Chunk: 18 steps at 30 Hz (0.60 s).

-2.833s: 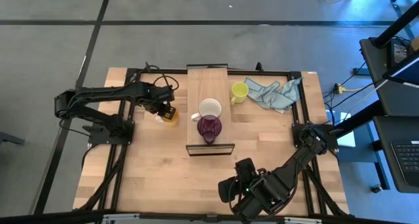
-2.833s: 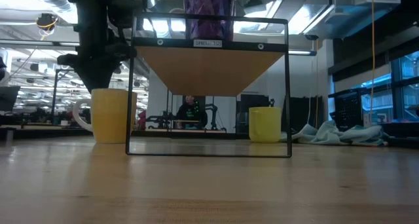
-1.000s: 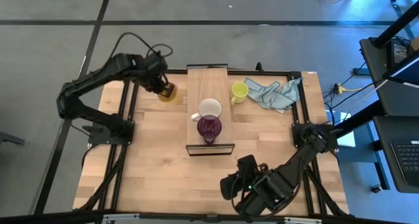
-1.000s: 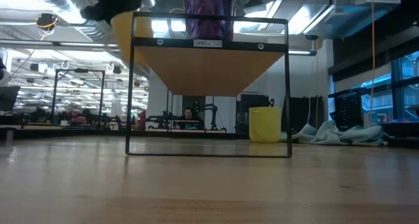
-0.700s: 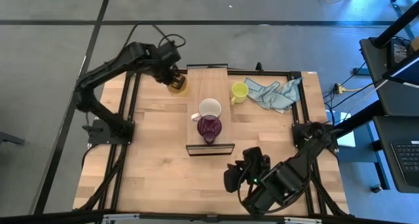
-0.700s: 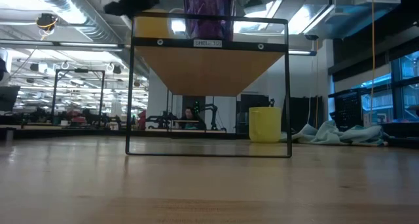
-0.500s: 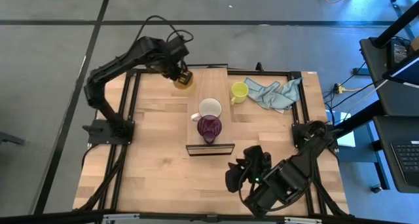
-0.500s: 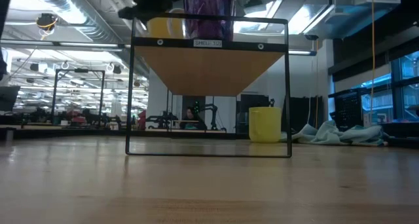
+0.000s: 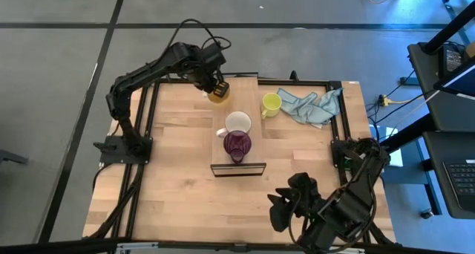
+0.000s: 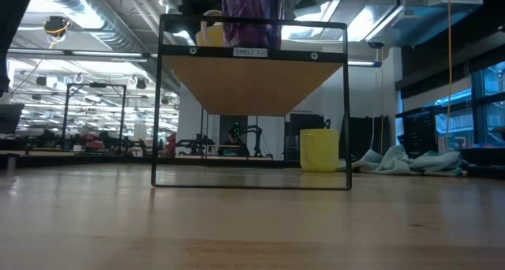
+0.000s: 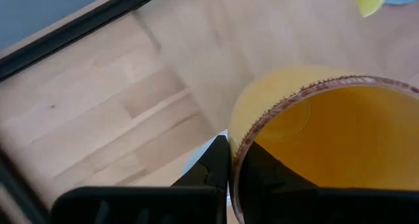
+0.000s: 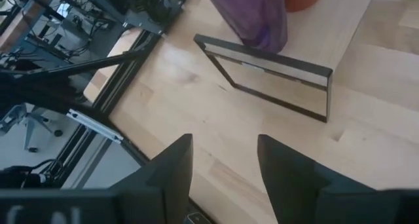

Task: Stack small to large cups/mugs on shelf
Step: Put the yellow mug on the shelf

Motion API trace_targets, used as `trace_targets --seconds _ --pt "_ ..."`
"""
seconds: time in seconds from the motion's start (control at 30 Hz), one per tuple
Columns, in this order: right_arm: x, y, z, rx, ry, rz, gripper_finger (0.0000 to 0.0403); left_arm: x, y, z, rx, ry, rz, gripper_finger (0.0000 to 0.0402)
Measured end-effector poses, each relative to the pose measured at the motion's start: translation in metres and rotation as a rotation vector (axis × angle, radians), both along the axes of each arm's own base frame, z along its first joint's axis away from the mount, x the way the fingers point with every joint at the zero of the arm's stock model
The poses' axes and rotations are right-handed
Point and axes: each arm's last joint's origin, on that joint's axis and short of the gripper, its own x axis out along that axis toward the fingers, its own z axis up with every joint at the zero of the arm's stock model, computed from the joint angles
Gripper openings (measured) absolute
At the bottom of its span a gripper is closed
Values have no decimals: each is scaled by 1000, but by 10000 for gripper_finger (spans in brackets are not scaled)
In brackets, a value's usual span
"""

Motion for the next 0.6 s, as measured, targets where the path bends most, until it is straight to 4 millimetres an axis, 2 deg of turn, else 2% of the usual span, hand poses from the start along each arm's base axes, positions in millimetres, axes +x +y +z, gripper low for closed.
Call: trace_targets --seconds 0.5,0.6 --pt "0 0 0 5 -2 -5 173 30 10 -17 -20 -92 -32 8" --pt "0 0 0 8 -4 -7 173 29 10 -15 -23 -104 -36 8"
